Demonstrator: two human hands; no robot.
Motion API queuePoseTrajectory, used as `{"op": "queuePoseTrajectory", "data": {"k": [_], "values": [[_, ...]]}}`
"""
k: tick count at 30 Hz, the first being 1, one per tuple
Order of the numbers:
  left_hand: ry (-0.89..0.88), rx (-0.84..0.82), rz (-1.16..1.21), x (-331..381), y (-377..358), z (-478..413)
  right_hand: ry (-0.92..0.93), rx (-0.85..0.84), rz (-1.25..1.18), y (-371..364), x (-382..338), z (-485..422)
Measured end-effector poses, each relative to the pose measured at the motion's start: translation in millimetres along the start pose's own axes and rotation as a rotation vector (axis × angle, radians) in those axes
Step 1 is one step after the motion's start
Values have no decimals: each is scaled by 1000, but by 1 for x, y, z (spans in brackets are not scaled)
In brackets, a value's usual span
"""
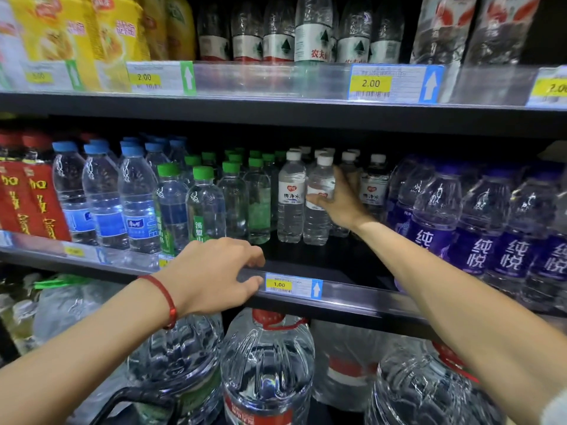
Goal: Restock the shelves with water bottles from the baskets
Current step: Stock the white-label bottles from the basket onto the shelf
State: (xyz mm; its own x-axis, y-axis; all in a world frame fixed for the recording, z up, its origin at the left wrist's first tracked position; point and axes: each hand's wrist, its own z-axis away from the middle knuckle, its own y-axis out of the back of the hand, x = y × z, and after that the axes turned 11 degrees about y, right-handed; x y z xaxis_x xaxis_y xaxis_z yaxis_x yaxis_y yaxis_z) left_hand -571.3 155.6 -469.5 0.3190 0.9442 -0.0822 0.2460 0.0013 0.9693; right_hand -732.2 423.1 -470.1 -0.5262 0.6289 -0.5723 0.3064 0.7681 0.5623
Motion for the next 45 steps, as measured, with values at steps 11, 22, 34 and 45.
{"op": "queuePoseTrajectory", "data": {"k": [11,22,34,45], "values": [[13,3,26,5,-4,8,-139,209,115,-18,6,3],[11,25,-67,6,1,25,-94,145,357,-13,-44,56],[115,185,-358,-31,-35,110,666,-261,669,-65,-124,186],[377,8,-349,-36,-97,258,952,-521,411,-166,-166,286]]}}
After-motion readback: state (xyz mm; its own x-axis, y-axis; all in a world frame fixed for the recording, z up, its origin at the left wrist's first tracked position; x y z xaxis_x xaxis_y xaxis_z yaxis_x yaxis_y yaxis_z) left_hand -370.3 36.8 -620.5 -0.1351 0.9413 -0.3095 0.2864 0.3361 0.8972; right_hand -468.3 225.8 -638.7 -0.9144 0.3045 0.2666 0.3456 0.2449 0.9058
